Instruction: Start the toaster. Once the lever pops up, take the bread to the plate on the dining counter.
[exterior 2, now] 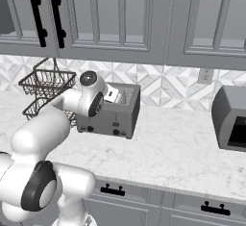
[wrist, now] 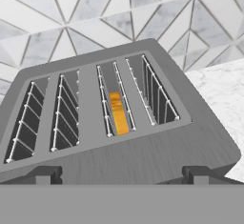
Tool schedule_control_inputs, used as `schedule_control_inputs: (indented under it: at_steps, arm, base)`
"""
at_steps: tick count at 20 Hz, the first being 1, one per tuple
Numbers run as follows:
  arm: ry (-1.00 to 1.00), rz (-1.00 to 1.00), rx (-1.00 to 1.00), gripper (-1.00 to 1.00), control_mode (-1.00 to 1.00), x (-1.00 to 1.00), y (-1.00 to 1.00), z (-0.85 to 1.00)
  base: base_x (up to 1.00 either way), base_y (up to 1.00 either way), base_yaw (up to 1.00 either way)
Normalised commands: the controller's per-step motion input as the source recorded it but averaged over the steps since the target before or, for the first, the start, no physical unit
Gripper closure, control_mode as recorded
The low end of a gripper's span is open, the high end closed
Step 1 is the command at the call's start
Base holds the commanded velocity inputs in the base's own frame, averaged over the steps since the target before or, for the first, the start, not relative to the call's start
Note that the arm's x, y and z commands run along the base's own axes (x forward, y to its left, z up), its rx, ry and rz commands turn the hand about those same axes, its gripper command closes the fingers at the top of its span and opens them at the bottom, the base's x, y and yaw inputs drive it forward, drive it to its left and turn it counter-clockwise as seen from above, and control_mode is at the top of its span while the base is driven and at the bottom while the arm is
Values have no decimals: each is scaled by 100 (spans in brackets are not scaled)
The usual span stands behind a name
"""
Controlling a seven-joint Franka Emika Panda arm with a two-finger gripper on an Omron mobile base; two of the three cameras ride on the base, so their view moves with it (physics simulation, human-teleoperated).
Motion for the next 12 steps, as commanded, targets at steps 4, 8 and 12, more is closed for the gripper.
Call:
schedule_control_inputs:
  at_steps: [4, 8, 12]
  arm:
    - [0, 0, 0, -100, -100, 0, 0, 0]
    - [0, 0, 0, -100, -100, 0, 0, 0]
    - [0, 0, 0, -100, -100, 0, 0, 0]
  base:
    - [0, 0, 0]
    - [0, 0, 0]
    - [0, 0, 0]
